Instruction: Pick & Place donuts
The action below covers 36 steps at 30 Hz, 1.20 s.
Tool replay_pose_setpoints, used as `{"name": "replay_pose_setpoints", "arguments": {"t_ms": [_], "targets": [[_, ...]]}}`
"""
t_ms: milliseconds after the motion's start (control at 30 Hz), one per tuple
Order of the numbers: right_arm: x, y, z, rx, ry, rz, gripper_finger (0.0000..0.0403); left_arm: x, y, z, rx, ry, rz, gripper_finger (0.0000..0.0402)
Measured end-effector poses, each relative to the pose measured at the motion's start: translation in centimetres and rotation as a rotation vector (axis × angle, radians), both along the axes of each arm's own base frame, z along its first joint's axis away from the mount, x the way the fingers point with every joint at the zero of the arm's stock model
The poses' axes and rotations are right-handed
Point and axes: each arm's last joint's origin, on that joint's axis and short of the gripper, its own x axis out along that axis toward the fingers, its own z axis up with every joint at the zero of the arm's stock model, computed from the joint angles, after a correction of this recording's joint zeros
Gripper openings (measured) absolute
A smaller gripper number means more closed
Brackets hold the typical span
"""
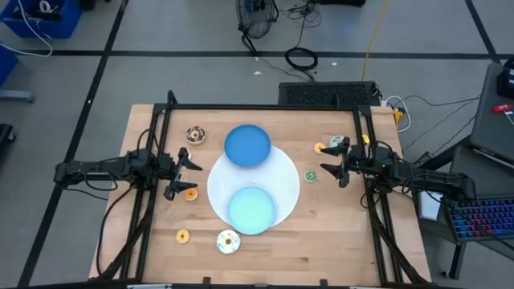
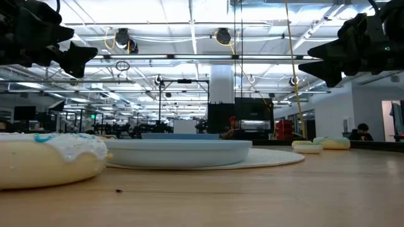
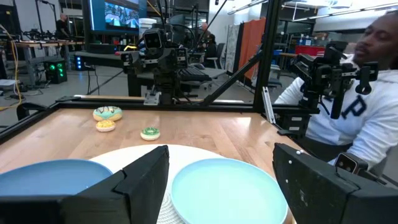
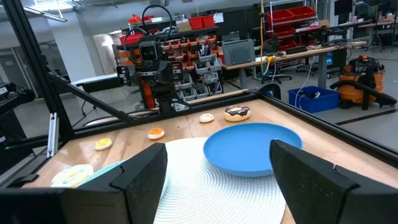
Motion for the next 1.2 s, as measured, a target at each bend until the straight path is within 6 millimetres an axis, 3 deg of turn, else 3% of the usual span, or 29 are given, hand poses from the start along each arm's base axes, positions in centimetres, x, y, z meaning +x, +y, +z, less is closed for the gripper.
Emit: {"name": "replay_pose_setpoints", "arguments": {"t_ms": [1200], "targets": [[0.0, 0.0, 0.0, 0.0, 0.0, 0.0, 0.027, 0.0, 0.0, 0.0, 0.0, 0.0, 0.0, 0.0276]]}}
